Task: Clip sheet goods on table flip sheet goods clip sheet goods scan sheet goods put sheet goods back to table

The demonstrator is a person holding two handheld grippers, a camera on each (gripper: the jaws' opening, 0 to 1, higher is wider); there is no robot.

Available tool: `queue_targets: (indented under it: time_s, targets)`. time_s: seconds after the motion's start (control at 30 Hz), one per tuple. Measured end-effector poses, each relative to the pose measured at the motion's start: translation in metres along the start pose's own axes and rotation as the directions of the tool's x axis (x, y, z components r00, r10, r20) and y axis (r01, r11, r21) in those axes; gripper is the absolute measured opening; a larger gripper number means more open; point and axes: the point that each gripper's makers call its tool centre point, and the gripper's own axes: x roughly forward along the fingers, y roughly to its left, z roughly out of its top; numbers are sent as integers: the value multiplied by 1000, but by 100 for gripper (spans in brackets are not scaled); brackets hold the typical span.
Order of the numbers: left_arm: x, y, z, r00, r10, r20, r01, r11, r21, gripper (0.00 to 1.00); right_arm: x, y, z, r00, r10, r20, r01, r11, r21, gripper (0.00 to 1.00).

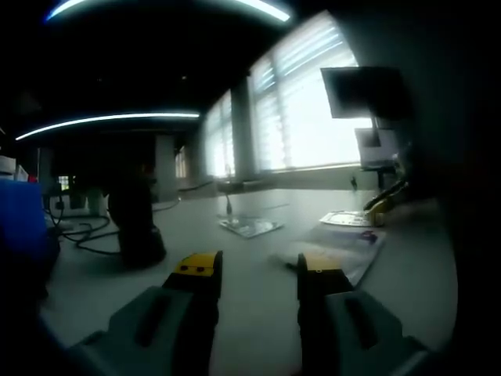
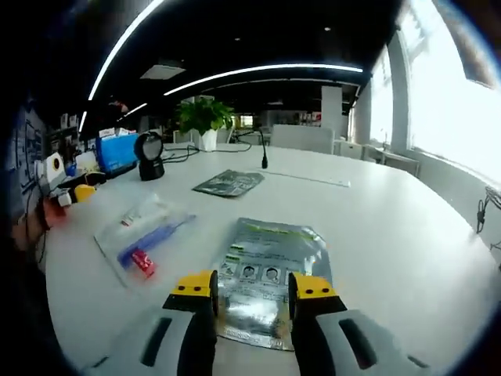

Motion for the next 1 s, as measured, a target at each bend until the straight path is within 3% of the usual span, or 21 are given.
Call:
queue_targets:
  time_s: [0.1, 0.2, 0.3, 0.33, 0.43, 0.5, 0.53, 0.63, 0.87, 0.93, 1.0]
  targets:
    - [0, 0, -1, 1000, -2, -3, 2, 1000, 1, 31, 2, 5, 14, 992, 126, -19, -127, 989, -82, 42]
    - [0, 0, 0, 1000, -2, -2, 2, 1000, 1, 31, 13, -21, 13, 980, 190, -64, -199, 963, -183, 49]
    - [0, 0, 0, 1000, 1, -2, -1, 1000, 0, 31, 20, -26, 16, 962, 260, -89, -273, 936, -223, 52]
    - [0, 0, -1, 1000, 1, -2, -1, 1000, 0, 31, 22, -23, 16, 947, 306, -99, -321, 914, -249, 56]
    - [1, 0, -1, 1000, 2, -6, -2, 1000, 0, 31, 27, -19, 16, 911, 400, -106, -413, 880, -235, 61]
    - [1, 0, -2, 1000, 2, -9, -2, 1000, 1, 31, 31, -17, 14, 892, 436, -117, -451, 871, -195, 61]
    - [1, 0, -2, 1000, 2, -10, -2, 1000, 0, 31, 34, -19, 10, 885, 443, -141, -464, 857, -223, 61]
    - [1, 1, -3, 1000, 2, -14, -2, 1000, -1, 31, 39, -24, -2, 874, 443, -201, -482, 845, -234, 61]
    - [2, 0, -4, 1000, 0, -20, 0, 1000, 1, 31, 42, -29, -13, 857, 460, -231, -506, 835, -216, 65]
    - [2, 0, -4, 1000, -1, -21, 1, 1000, 1, 31, 46, -33, -11, 862, 461, -209, -500, 840, -209, 65]
    - [2, 0, -4, 1000, -2, -21, 2, 1000, 1, 31, 48, -35, -20, 862, 444, -245, -496, 840, -220, 64]
